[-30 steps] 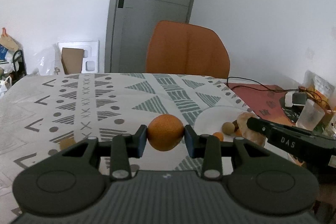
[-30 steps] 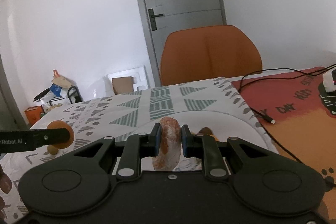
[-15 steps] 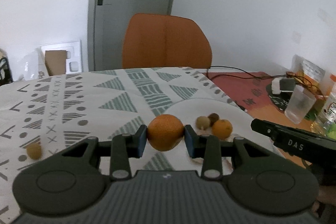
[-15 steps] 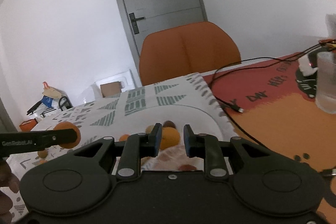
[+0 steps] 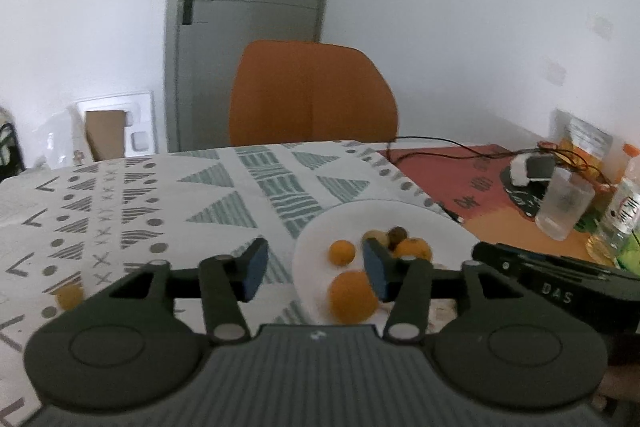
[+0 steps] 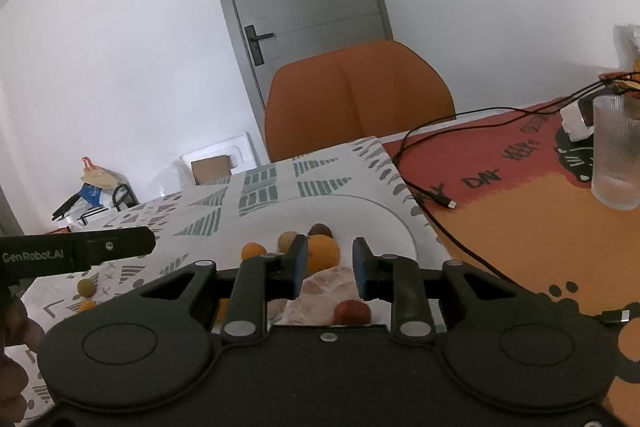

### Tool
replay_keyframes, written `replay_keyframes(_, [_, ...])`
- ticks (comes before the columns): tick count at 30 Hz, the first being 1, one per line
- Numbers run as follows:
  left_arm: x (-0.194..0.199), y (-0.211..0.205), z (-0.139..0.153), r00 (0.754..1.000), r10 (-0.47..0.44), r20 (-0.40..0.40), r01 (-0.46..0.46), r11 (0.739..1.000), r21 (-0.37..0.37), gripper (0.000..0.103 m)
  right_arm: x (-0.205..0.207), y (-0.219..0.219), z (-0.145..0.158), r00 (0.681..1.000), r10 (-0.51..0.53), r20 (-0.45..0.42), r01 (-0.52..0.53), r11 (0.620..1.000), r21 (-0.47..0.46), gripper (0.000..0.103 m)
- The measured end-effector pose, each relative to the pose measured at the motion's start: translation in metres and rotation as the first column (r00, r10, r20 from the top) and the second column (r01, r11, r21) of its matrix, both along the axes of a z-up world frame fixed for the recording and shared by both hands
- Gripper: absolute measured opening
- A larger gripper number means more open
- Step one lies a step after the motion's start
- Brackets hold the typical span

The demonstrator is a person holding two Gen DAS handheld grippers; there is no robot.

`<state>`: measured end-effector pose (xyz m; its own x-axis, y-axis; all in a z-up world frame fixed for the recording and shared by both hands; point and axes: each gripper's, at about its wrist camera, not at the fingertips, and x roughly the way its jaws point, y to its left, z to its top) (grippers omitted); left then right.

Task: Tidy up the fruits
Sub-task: 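Open both grippers to release the orange and pomelo segment onto the plate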

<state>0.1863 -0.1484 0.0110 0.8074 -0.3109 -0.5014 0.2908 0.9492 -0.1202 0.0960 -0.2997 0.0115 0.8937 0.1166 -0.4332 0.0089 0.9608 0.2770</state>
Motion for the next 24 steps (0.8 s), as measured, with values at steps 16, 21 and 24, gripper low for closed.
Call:
replay_keyframes(16, [-0.013,0.075,0.008,0.985,0.170,0.017,-0.169,0.986,-0.005,0.081,0.007,0.051,0.013,0.995,0.097,0.014,-0.097,0.995,-0.007,0.050])
replay_keyframes(21, [-0.014,0.096,0.005,0.976,0.216,0.004,-0.216,0.976,0.001,0.090,0.008,0.068,0.016,0.992,0.127,0.017,-0.126,0.992,-0.013,0.062])
replay_keyframes(24, [-0.016,0.106,0.002,0.971,0.238,0.004,-0.238,0.971,0.010,0.094,0.010,0.078,0.018,0.991,0.133,0.018,-0.132,0.991,-0.021,0.087])
